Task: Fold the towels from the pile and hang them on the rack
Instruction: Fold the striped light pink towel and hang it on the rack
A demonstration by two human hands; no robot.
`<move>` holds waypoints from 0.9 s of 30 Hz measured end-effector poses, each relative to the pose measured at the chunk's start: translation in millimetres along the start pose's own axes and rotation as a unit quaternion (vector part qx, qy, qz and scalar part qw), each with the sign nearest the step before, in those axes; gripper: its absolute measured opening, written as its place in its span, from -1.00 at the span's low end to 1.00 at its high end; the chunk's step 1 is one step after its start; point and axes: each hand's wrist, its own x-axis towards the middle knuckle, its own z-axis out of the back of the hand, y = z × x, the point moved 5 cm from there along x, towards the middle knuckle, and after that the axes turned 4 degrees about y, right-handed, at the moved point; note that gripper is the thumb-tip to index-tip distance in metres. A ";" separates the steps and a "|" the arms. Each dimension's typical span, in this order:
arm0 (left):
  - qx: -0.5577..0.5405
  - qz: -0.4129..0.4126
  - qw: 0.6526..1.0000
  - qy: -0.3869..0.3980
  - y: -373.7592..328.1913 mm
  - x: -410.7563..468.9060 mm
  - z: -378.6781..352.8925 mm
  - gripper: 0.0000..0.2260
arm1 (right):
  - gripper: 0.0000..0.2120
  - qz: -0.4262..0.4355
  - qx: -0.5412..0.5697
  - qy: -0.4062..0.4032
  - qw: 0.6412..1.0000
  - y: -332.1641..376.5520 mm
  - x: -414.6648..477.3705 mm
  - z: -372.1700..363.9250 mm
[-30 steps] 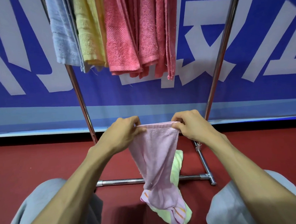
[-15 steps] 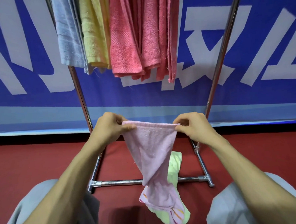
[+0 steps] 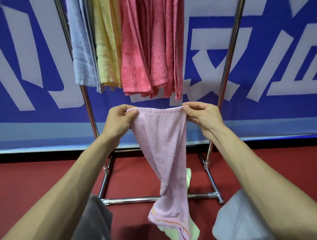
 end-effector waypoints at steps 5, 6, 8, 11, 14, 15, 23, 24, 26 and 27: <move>0.090 -0.082 0.992 -0.017 -64.1 21.8 14.4 -0.91 | -0.84 0.029 -0.020 -0.016 0.999 68.1 7.9 -8.5; 0.114 -0.093 0.989 -0.017 -77.4 25.2 15.8 -0.89 | -0.83 0.043 -0.040 -0.019 0.998 82.7 8.1 -10.0; 0.157 -0.116 0.980 -0.024 -103.7 31.0 20.3 -0.86 | -0.83 0.071 -0.082 -0.031 0.994 108.7 10.1 -12.1; 0.200 -0.159 0.966 -0.049 -143.8 36.9 29.3 -0.86 | -0.85 0.135 -0.153 -0.059 0.977 144.8 16.0 -13.5; 0.243 -0.192 0.948 -0.074 -183.7 40.1 40.1 -0.83 | -0.88 0.209 -0.252 -0.081 0.942 185.3 19.6 -18.4; 0.267 -0.193 0.942 -0.064 -194.9 42.1 42.6 -0.81 | -0.87 0.231 -0.304 -0.079 0.921 199.0 20.6 -22.3; 0.263 -0.248 0.919 -0.157 -269.1 35.8 60.6 -0.79 | -0.90 0.302 -0.383 -0.126 0.864 281.2 14.4 -44.5; 0.264 -0.261 0.913 -0.168 -277.4 33.0 61.6 -0.78 | -0.92 0.317 -0.373 -0.139 0.861 289.5 11.8 -43.0; 0.309 -0.261 0.903 -0.144 -285.2 31.6 58.3 -0.76 | -0.91 0.319 -0.425 -0.147 0.834 299.1 8.2 -41.4; 0.328 -0.255 0.899 -0.137 -286.1 31.1 56.6 -0.75 | -0.90 0.315 -0.459 -0.145 0.818 300.2 7.5 -41.3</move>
